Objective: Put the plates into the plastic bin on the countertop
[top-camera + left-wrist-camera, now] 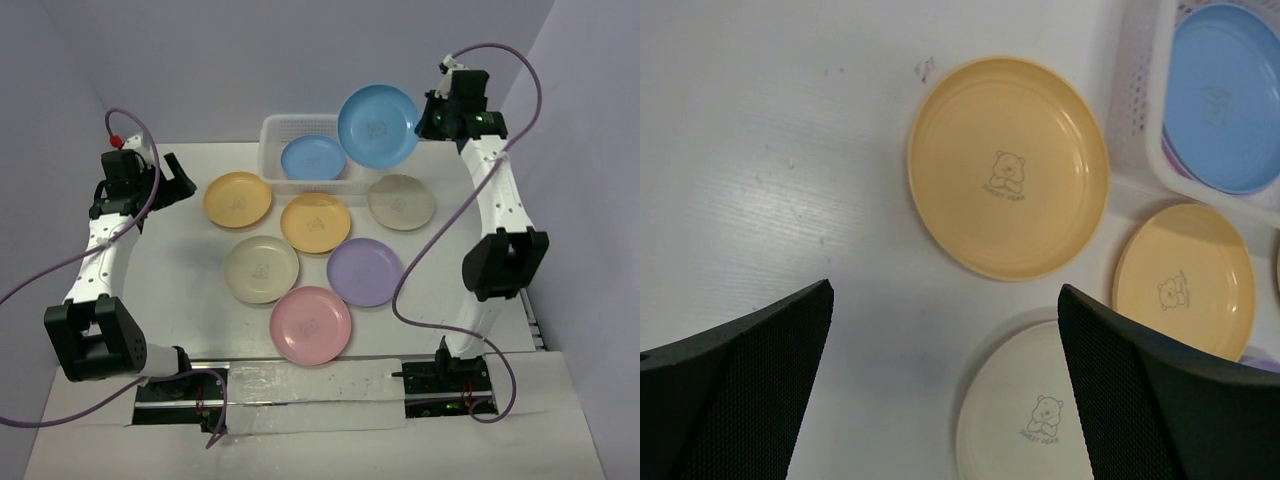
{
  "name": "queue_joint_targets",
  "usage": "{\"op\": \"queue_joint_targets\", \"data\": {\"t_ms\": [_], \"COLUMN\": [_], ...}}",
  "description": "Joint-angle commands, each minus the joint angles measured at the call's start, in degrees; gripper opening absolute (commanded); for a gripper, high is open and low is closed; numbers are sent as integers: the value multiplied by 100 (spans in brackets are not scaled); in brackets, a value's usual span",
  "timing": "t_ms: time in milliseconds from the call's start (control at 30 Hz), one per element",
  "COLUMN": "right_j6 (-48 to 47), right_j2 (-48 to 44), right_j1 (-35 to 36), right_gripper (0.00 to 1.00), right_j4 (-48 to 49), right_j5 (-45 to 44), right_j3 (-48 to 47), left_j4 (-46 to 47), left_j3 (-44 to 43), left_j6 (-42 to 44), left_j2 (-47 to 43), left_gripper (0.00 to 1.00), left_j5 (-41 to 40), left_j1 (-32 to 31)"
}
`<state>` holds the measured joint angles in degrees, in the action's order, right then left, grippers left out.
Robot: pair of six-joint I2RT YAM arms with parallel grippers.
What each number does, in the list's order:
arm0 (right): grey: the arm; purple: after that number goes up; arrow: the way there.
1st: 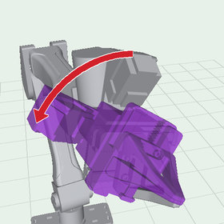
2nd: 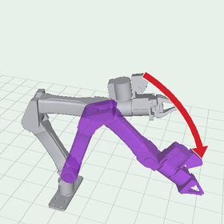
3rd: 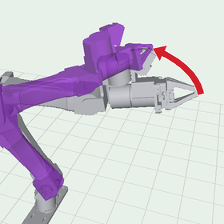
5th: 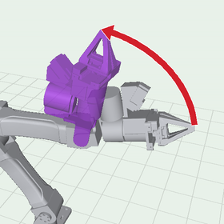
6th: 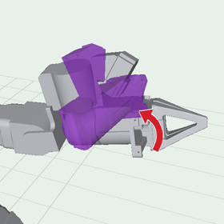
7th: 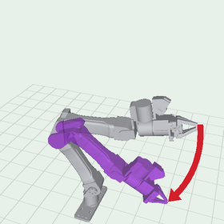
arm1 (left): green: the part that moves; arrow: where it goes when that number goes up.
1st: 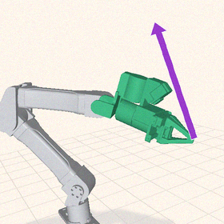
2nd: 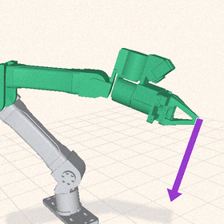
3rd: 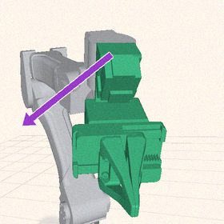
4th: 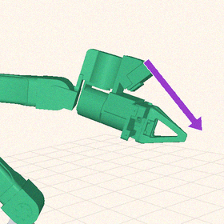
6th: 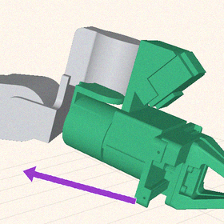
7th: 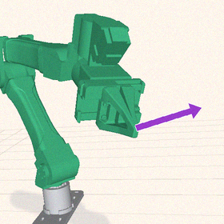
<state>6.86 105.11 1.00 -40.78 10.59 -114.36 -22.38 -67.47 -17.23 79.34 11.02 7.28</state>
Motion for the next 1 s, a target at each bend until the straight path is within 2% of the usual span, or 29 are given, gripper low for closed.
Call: {"op": "queue_joint_targets", "data": {"t_ms": [0,133,233,467,733,833,900,967], "right_j6": [957,1126,1308,1567,1668,1618,1584,1564], "right_j2": [664,1350,1917,2463,3248,3340,3376,3372], "right_j1": [491,896,1054,1426,1544,1580,1636,1672], "right_gripper": [0,0,0,0,1,23,43,54], "right_j4": [378,849,788,1329,1335,1377,1386,1373], "right_j5": [-1206,-1686,-1524,-1485,-1439,-1288,-1208,-1148], "right_j3": [-986,-1258,-1850,-1737,-2283,-2277,-2229,-2184], "left_j4": [544,673,659,697,777,864,985,1098], "left_j3": [335,502,430,450,532,652,717,669], "left_j6": [-290,-387,-397,-494,-479,-387,-366,-369], "left_j2": [-177,-43,173,416,447,378,378,491], "left_gripper": [99,99,99,99,99,99,99,99], "left_j5": [-428,-422,-423,-443,-376,-307,-248,-138], "left_j1": [135,218,333,449,450,452,458,450]}}
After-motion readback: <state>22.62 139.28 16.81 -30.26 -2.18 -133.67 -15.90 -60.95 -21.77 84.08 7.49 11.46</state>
